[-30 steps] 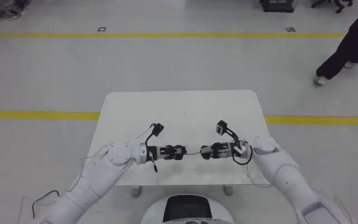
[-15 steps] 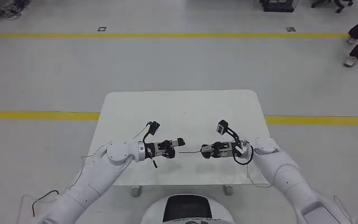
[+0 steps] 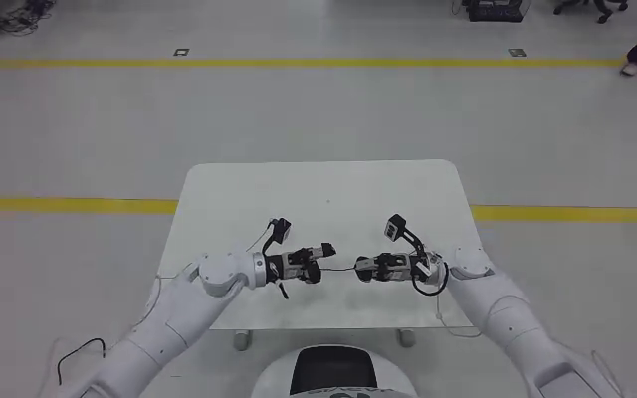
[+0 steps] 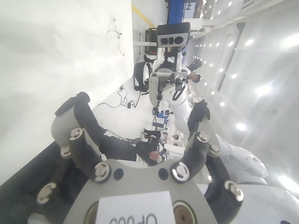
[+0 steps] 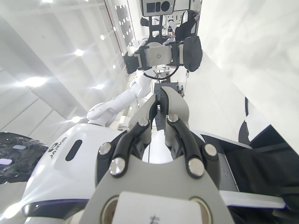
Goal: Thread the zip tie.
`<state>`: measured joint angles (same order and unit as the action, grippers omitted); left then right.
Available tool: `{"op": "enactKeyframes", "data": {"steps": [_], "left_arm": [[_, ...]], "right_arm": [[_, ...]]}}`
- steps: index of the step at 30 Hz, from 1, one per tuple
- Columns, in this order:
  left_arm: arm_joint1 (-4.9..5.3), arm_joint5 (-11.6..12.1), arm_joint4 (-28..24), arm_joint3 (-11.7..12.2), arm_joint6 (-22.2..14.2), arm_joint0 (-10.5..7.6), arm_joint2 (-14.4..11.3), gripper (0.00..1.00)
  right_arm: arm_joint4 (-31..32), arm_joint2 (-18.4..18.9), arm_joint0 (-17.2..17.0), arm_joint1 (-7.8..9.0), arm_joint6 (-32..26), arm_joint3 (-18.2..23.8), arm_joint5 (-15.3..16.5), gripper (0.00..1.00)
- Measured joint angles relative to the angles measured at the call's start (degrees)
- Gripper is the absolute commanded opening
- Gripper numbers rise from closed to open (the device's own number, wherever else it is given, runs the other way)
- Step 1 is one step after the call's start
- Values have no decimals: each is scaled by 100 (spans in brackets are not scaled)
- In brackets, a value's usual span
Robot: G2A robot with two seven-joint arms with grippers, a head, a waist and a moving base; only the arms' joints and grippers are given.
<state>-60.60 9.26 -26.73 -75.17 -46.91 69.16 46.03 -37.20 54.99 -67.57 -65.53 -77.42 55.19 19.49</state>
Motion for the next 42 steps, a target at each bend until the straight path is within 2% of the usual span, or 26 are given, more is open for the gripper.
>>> {"op": "enactKeyframes", "data": {"steps": [7, 10, 15, 20, 27, 39, 42], "left_arm": [[-18, 42, -69, 19, -23, -19, -31, 100], [-33, 119, -192, -14, -46, 1, -46, 100], [-65, 152, -635, 89, -414, -51, -69, 100], [-65, 156, -567, 106, -414, -64, -67, 100], [-90, -157, -632, 99, -179, -61, -108, 100], [-115, -233, -630, 113, -225, -88, -173, 100], [-123, -241, -623, 151, -199, -95, -185, 94]], "right_arm": [[-4, 0, 0, -1, -6, 2, -2, 0], [58, -23, -72, -8, 195, 134, -45, 0], [115, -1, -113, -8, 401, 191, -61, 0], [116, 2, -112, -8, 406, 187, -55, 0], [311, 1, -222, 8, 570, 448, -64, 0], [363, 58, -278, 26, 544, 537, -34, 0], [400, 58, -277, 28, 540, 546, -40, 0]]}}
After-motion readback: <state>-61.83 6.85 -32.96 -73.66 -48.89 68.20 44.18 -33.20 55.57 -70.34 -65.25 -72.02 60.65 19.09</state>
